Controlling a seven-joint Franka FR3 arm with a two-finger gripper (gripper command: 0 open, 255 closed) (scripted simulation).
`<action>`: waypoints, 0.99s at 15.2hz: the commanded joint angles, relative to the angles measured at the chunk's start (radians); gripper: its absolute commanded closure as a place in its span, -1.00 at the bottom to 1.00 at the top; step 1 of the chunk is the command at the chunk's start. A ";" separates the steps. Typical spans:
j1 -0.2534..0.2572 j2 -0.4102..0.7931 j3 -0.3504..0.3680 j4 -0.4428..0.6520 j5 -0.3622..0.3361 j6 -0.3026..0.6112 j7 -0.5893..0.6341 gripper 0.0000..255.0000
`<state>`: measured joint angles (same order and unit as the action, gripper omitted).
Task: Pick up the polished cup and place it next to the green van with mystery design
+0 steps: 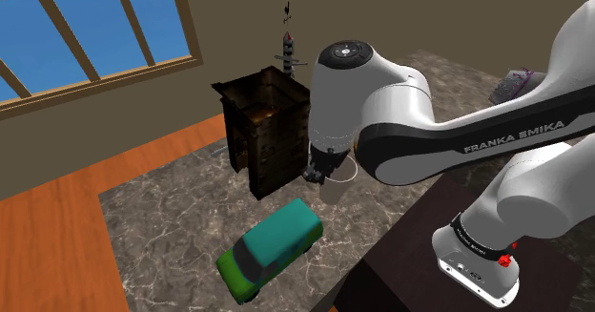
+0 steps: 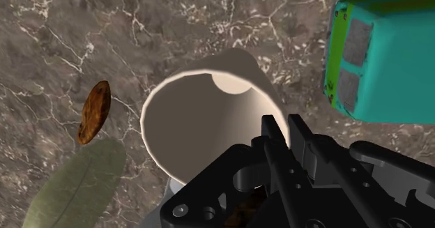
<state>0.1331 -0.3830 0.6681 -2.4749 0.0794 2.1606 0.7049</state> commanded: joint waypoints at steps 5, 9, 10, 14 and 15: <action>-0.003 0.008 0.004 -0.005 -0.004 0.013 0.004 1.00; -0.003 0.008 0.004 -0.005 -0.004 0.013 0.004 -1.00; -0.003 0.008 0.004 -0.005 -0.004 0.013 0.004 -1.00; 0.004 -0.011 -0.004 0.016 0.005 -0.024 -0.003 -1.00; 0.009 -0.027 -0.012 0.038 0.011 -0.062 -0.009 -1.00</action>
<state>0.1384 -0.3983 0.6618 -2.4553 0.0857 2.1295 0.7000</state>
